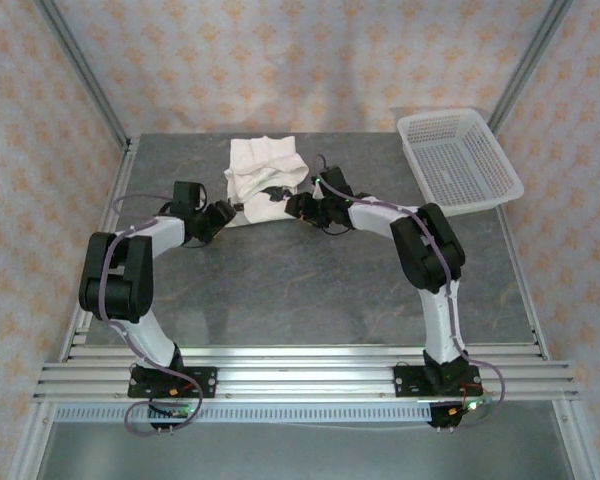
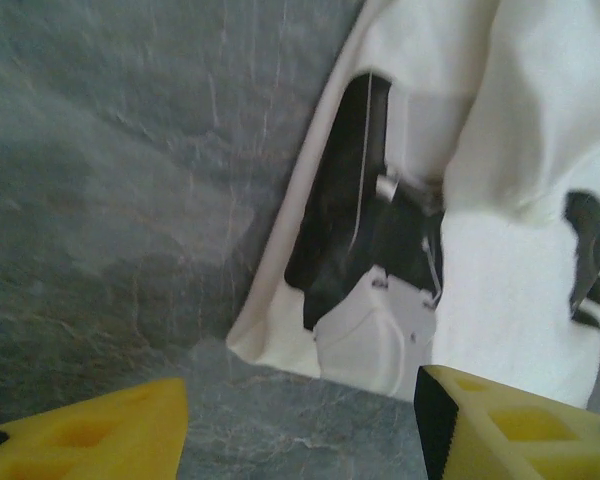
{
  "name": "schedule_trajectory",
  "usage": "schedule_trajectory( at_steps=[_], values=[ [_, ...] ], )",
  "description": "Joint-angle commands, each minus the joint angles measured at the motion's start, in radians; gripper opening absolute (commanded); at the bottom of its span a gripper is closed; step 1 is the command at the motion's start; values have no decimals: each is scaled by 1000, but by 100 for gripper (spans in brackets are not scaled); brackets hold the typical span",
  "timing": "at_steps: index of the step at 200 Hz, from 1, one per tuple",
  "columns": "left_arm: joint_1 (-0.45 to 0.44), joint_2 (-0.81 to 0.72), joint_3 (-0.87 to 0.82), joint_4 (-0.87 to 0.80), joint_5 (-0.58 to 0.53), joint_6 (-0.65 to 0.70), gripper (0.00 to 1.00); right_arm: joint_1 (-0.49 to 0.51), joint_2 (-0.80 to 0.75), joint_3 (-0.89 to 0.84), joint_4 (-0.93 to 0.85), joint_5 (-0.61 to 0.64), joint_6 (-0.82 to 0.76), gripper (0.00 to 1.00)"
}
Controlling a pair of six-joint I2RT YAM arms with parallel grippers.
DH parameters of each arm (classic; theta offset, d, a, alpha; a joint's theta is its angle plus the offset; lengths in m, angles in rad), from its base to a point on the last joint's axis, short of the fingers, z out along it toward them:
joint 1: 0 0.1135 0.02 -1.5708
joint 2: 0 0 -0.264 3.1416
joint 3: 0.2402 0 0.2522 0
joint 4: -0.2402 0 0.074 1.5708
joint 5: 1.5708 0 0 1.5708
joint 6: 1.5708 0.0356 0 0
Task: Fold the inside-out t-shirt
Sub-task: Move the T-shirt to the center of the table.
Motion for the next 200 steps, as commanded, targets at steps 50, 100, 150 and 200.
schedule_trajectory(
  at_steps=[50,100,150,200],
  values=[
    [-26,111,22,196,23,-49,56,-7,92,54,116,-8,79,30],
    [-27,125,41,230,37,-68,8,-7,43,0,113,3,68,3],
    [-114,-144,-248,205,57,-81,0,-3,-225,-350,121,24,62,0],
    [-373,-443,-531,68,-102,-182,2,66,-661,-777,-32,111,59,0]
  ],
)
